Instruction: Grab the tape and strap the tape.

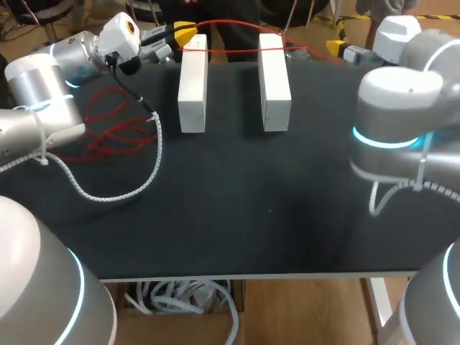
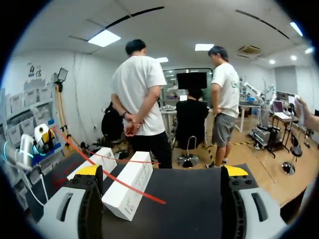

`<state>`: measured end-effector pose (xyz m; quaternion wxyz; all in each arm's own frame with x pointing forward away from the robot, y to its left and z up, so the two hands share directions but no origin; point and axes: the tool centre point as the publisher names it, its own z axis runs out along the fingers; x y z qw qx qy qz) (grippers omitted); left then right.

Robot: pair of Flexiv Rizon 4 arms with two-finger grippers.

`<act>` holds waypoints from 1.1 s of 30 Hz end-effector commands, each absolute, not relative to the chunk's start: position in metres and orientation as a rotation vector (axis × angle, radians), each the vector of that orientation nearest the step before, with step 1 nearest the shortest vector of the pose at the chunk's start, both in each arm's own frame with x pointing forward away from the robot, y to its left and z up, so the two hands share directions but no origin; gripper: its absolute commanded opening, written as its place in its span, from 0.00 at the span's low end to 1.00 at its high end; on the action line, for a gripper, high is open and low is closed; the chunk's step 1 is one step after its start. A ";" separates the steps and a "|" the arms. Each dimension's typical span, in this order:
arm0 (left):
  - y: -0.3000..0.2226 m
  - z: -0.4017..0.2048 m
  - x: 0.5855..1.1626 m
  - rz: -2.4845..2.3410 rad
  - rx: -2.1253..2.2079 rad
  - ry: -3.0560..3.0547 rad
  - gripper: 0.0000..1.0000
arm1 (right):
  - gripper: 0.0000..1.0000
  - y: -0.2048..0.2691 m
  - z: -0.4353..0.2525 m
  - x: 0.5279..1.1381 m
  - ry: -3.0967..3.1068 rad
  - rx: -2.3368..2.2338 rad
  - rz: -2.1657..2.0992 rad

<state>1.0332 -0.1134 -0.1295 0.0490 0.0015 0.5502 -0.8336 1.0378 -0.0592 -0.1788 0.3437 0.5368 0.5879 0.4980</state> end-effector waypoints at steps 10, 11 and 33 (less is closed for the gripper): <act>-0.114 -0.129 1.032 -2.537 0.001 1.676 0.00 | 1.00 -0.053 -0.177 0.998 0.547 1.273 1.754; -0.114 -0.129 1.032 -2.537 0.001 1.676 0.00 | 1.00 -0.053 -0.177 0.998 0.547 1.273 1.754; -0.114 -0.129 1.032 -2.537 0.001 1.676 0.00 | 1.00 -0.042 -0.164 0.999 0.327 2.230 1.454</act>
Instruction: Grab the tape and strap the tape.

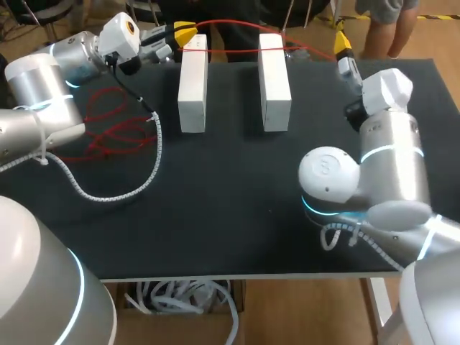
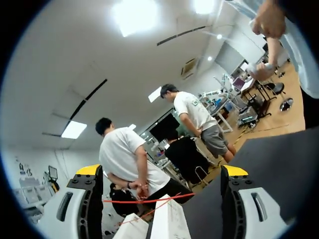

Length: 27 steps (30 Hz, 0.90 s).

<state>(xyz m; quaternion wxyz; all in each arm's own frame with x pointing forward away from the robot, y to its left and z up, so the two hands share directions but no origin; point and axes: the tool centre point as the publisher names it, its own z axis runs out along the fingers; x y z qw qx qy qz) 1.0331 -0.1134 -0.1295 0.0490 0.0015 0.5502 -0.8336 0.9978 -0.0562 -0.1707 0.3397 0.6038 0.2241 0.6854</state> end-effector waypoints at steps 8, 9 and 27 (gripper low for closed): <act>-0.114 -0.129 1.032 -2.537 0.001 1.676 0.00 | 1.00 -0.039 -0.164 0.997 0.355 2.245 1.428; -0.114 -0.129 1.032 -2.537 0.001 1.676 0.00 | 1.00 -0.039 -0.164 0.997 0.355 2.245 1.428; -0.114 -0.129 1.032 -2.537 0.001 1.676 0.00 | 1.00 -0.029 -0.170 1.004 -0.062 2.275 1.737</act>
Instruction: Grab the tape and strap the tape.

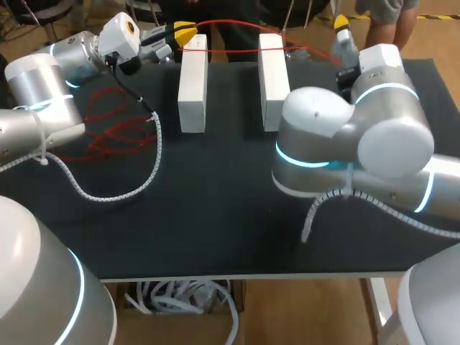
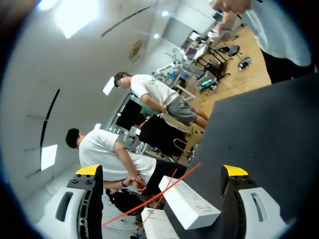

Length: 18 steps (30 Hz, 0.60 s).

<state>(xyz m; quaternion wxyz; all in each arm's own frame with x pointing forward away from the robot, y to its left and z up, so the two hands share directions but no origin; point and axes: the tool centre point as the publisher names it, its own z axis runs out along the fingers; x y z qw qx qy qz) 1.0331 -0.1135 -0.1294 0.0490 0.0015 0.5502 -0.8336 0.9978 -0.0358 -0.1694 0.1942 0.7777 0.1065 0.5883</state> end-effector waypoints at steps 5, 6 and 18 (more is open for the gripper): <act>-0.114 -0.129 1.032 -2.537 0.001 1.676 0.00 | 1.00 -0.024 -0.175 1.013 -0.241 2.285 1.884; -0.114 -0.129 1.032 -2.537 0.001 1.676 0.00 | 1.00 -0.023 -0.175 1.015 -0.287 2.294 1.897; -0.114 -0.129 1.032 -2.537 0.001 1.676 0.00 | 1.00 -0.025 -0.186 1.028 -0.450 2.343 2.117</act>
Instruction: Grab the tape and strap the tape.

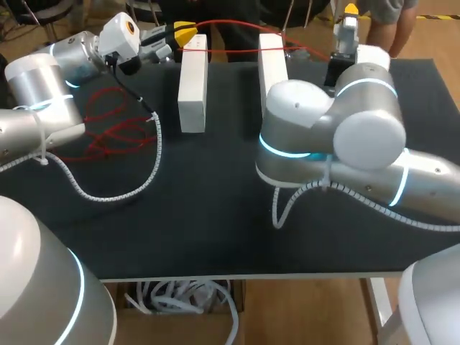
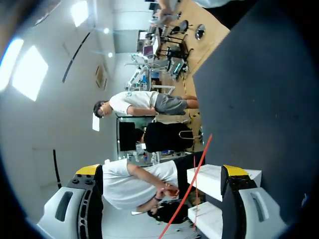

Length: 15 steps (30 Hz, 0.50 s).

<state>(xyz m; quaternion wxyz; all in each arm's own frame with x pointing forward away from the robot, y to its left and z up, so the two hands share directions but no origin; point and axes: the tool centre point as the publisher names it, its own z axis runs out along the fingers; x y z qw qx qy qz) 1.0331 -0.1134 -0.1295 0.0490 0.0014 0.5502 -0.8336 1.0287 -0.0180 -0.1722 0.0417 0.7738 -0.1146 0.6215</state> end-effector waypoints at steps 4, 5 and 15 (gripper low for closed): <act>-0.114 -0.129 1.032 -2.537 0.001 1.676 0.00 | 1.00 -0.026 -0.189 1.029 -0.473 2.365 2.153; -0.114 -0.129 1.032 -2.537 0.001 1.676 0.00 | 1.00 -0.026 -0.189 1.029 -0.471 2.366 2.162; -0.114 -0.129 1.032 -2.537 0.001 1.676 0.00 | 1.00 -0.026 -0.186 1.033 -0.484 2.376 2.179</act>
